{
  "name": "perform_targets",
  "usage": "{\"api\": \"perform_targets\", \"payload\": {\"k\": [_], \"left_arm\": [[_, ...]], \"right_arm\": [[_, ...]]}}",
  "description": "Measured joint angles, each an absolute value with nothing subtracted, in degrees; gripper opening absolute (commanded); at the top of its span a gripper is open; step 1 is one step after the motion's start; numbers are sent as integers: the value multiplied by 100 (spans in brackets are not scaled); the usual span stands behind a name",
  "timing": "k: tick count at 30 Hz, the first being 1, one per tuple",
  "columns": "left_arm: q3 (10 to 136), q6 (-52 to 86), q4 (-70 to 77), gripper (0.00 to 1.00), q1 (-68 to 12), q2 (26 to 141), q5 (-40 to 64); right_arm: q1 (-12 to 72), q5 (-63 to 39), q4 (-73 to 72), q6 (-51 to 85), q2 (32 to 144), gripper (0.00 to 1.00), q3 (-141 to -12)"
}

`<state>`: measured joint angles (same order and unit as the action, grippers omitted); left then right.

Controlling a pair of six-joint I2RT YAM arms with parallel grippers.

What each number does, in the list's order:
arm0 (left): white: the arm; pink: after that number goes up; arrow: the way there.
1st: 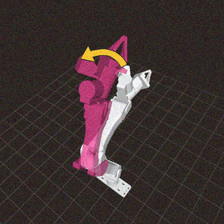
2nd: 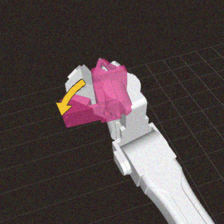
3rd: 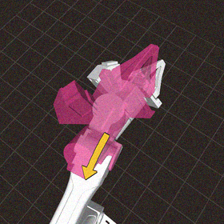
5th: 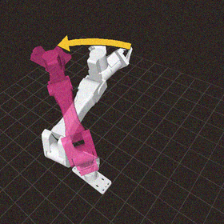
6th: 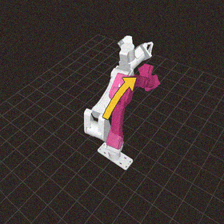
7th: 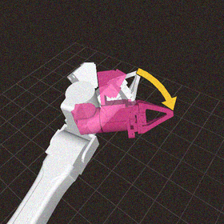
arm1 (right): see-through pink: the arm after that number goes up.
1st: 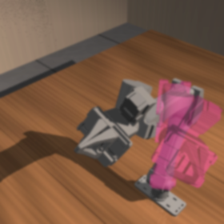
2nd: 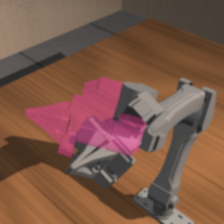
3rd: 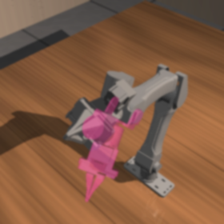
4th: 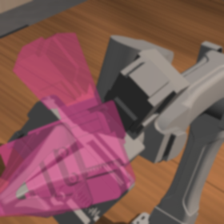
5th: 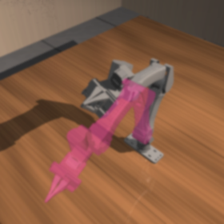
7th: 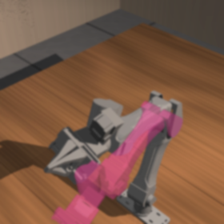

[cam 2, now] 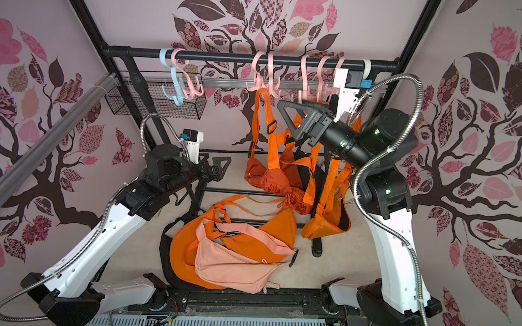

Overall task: Hang the bag on a hook
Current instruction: Hang the bag on the hook.

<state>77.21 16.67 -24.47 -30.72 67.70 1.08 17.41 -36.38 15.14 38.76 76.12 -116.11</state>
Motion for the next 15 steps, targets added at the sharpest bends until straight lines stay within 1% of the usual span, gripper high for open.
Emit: {"api": "perform_targets", "payload": {"k": [3,8,15], "left_arm": [[7314,1660,-2298,98,-3072,6613,27],[6803,1667,-2150,98,-3072,6595,-130],[6567,1678,-1959,98,-3002,6606,-346]], "right_arm": [[1505,-3778,1581,4346,7819,100,-11673],[1463,-3798,1728,4995,8178,100,-12055],[1444,-3669,1590,5957,8252,100,-12580]]}}
